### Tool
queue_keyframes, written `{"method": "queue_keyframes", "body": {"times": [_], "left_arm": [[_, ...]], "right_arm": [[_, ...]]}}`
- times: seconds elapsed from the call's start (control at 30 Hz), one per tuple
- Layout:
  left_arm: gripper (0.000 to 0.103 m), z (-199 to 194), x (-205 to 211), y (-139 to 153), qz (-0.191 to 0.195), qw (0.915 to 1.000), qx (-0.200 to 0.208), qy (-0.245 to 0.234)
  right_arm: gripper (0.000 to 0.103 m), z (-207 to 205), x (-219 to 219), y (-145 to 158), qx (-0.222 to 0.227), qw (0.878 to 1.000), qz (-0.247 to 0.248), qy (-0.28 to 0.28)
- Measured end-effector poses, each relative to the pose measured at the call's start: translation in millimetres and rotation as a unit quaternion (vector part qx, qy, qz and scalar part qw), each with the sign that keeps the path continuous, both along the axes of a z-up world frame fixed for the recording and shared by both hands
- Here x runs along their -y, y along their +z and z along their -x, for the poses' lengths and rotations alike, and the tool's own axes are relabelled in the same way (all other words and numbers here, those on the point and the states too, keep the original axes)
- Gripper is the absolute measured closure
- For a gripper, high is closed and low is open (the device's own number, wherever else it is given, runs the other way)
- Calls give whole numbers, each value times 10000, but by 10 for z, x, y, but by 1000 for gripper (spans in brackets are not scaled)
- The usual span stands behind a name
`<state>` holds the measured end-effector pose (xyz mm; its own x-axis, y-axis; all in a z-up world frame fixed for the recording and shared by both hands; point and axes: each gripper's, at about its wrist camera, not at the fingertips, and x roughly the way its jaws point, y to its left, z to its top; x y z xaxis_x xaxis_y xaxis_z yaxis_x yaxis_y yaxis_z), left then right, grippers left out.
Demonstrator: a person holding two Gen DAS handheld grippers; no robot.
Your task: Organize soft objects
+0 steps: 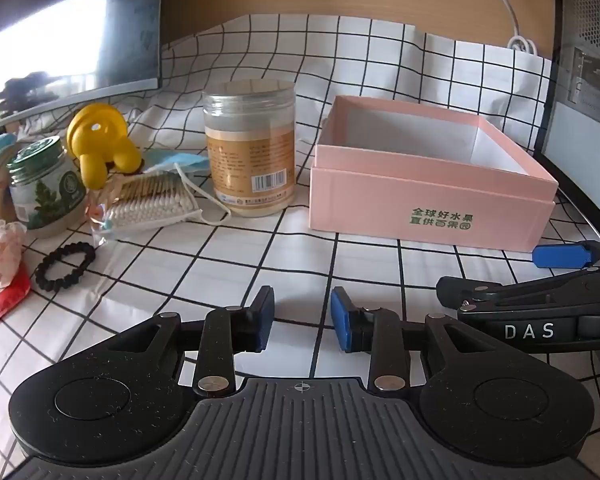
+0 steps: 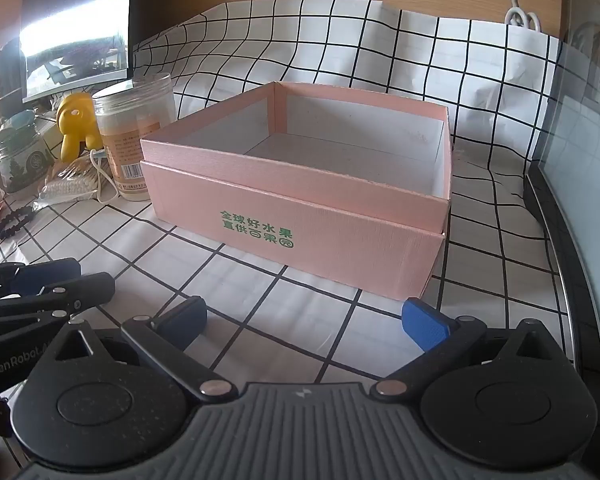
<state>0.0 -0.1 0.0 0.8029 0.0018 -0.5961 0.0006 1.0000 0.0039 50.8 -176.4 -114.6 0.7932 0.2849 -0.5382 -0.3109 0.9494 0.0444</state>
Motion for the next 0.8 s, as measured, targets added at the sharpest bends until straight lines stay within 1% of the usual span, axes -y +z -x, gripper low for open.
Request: {"method": "queue_keyframes", "body": {"times": [0.8], "left_arm": [[68,-2,-10,-2,-39,10000,4,-1]], "right_arm": [[0,0,2,-2,1,10000,-1,0]]}}
